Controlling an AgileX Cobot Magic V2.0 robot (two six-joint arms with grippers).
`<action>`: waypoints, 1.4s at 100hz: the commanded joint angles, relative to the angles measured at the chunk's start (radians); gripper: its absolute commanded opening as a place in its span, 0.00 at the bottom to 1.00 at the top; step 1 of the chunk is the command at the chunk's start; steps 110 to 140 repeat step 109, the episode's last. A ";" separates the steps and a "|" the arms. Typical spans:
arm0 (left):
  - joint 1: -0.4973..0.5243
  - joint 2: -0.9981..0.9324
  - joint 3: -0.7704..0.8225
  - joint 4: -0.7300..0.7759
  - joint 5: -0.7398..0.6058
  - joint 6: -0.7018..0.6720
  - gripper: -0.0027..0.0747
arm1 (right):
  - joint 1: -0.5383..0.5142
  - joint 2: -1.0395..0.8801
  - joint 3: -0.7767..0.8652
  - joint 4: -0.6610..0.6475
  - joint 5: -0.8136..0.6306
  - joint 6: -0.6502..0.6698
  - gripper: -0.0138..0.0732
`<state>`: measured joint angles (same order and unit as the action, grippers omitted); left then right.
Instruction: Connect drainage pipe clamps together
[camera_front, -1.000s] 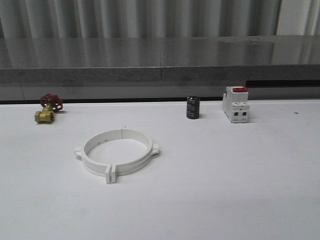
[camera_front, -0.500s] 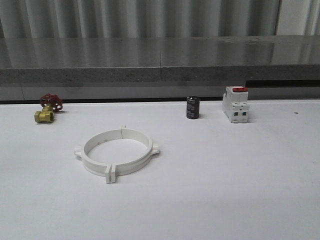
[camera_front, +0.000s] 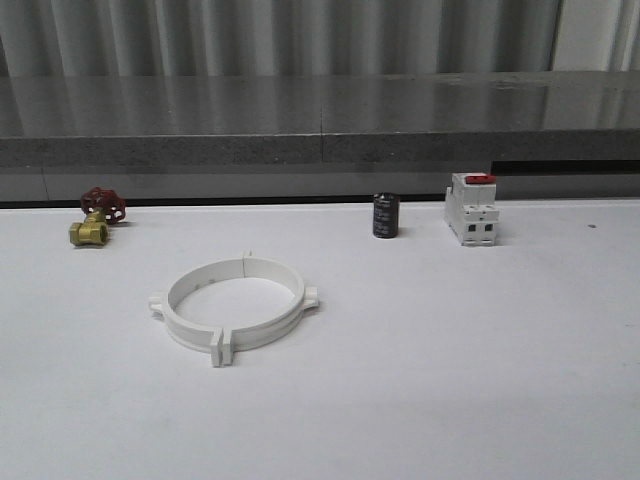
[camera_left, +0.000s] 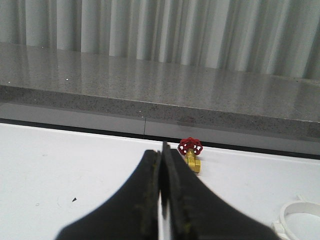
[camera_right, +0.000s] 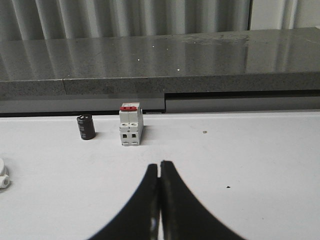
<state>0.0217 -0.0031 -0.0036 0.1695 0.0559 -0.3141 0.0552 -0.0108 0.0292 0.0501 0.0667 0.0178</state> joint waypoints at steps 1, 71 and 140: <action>-0.008 -0.033 0.046 0.008 -0.064 -0.002 0.01 | 0.002 -0.018 -0.020 0.001 -0.078 -0.001 0.08; -0.060 -0.033 0.046 0.017 -0.066 -0.002 0.01 | 0.002 -0.018 -0.020 0.001 -0.078 -0.001 0.08; -0.060 -0.033 0.046 0.017 -0.066 -0.002 0.01 | 0.002 -0.018 -0.020 0.001 -0.078 -0.001 0.08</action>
